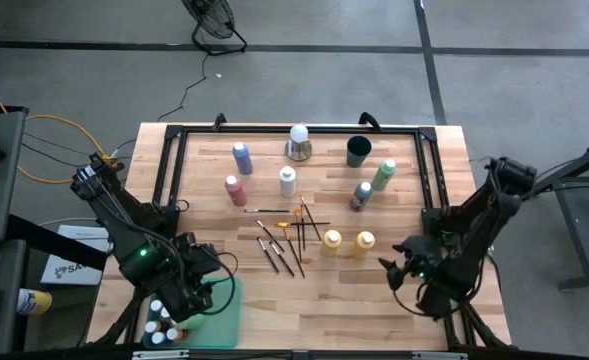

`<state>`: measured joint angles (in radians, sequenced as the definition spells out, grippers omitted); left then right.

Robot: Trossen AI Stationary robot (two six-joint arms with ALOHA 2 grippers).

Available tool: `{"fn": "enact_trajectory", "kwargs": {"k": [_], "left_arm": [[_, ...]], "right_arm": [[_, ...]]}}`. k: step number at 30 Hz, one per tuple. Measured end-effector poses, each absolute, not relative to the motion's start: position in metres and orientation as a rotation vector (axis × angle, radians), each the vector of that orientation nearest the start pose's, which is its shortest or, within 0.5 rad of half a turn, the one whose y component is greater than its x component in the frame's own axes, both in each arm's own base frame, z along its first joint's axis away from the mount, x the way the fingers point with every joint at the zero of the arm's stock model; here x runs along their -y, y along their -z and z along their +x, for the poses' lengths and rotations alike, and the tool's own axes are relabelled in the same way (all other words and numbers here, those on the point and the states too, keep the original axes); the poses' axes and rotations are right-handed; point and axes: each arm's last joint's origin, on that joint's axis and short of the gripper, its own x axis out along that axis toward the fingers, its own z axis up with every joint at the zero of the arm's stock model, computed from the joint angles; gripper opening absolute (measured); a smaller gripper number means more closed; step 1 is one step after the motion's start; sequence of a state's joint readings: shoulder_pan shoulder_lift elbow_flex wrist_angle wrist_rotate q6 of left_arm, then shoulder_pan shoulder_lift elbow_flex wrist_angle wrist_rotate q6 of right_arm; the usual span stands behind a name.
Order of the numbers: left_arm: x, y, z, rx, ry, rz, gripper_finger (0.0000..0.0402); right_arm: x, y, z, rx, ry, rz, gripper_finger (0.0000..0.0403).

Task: Pick & Place Paint Supplies
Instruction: Put the yellow paint bottle into the green bin

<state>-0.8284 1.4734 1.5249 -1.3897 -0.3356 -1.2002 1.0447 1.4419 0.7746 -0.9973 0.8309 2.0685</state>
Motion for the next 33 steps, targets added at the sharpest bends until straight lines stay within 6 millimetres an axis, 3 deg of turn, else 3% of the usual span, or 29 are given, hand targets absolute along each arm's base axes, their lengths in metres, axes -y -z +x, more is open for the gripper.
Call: {"fn": "enact_trajectory", "kwargs": {"k": [7, 20, 33], "left_arm": [[0.184, -0.346, 0.181, -1.139, -0.293, -0.326, 0.0257], [0.184, -0.346, 0.181, -1.139, -0.293, -0.327, 0.0257], [0.184, -0.346, 0.181, -1.135, -0.316, -0.363, 0.0257]], "right_arm": [[-0.182, -0.137, 0.143, -0.623, 0.725, 0.465, 0.0302], [-0.188, -0.076, 0.162, -0.604, 0.797, 0.381, 0.0302], [-0.177, -0.059, 0.182, -0.515, 0.822, 0.294, 0.0302]]}}
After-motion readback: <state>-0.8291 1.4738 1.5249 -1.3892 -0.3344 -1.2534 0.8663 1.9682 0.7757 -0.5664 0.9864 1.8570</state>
